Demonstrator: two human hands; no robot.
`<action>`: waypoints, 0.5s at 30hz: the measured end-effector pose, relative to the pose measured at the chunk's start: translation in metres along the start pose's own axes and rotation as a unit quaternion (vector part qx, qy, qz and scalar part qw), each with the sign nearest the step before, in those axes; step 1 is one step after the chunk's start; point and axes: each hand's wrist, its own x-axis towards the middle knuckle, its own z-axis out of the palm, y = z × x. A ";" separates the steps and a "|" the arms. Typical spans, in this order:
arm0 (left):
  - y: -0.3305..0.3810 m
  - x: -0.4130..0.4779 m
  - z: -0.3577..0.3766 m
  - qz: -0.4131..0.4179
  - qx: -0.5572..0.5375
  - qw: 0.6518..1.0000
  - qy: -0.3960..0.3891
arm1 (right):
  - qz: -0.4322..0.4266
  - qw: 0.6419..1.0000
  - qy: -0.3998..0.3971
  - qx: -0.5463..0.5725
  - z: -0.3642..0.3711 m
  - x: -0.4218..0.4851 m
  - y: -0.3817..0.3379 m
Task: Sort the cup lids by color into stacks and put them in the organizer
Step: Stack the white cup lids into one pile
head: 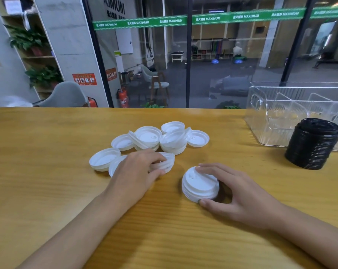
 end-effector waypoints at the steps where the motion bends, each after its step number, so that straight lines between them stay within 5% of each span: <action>1: 0.000 0.000 0.000 0.006 -0.004 1.000 0.008 | -0.002 1.000 0.001 0.000 0.000 0.000 0.000; 9: 0.020 -0.002 -0.005 0.036 -0.137 0.985 0.095 | 0.007 1.000 0.016 0.005 0.001 0.000 -0.001; 15: 0.028 -0.003 0.002 -0.085 -0.316 0.945 0.009 | 0.014 0.998 0.009 0.053 0.000 0.001 -0.002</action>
